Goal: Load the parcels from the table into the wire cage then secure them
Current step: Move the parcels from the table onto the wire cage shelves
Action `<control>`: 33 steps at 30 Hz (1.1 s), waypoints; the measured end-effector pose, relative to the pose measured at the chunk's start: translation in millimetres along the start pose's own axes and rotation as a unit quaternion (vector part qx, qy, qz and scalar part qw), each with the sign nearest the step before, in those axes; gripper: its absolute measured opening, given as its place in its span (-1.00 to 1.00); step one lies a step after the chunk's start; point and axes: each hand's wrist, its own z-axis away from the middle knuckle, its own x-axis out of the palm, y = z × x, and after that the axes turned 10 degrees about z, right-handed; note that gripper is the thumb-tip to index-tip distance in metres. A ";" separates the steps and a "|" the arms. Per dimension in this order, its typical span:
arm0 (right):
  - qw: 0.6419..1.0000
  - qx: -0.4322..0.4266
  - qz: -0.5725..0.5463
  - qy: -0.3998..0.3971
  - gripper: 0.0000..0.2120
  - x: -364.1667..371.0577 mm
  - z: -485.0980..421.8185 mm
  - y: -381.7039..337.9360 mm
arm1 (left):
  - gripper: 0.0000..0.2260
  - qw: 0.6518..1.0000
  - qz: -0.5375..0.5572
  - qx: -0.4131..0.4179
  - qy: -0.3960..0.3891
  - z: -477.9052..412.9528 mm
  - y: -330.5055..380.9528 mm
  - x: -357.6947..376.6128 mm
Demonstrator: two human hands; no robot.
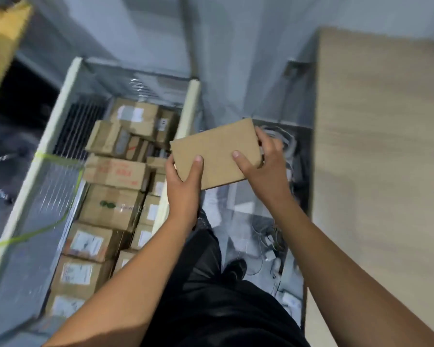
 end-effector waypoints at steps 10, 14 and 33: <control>0.948 -0.152 0.151 -0.234 -0.33 166.4 -144.7 -125.1 | -0.40 0.964 0.129 -0.062 0.226 -140.8 27.1 -100.8; 0.921 -0.158 0.204 -0.293 -0.29 223.8 -206.0 -133.5 | -0.39 0.952 0.127 -0.127 0.249 -195.0 -0.1 -108.6; 0.652 -0.224 0.471 -0.551 -0.16 489.6 -435.7 52.6 | -0.40 0.899 0.014 -0.299 0.321 -440.3 -261.0 -72.1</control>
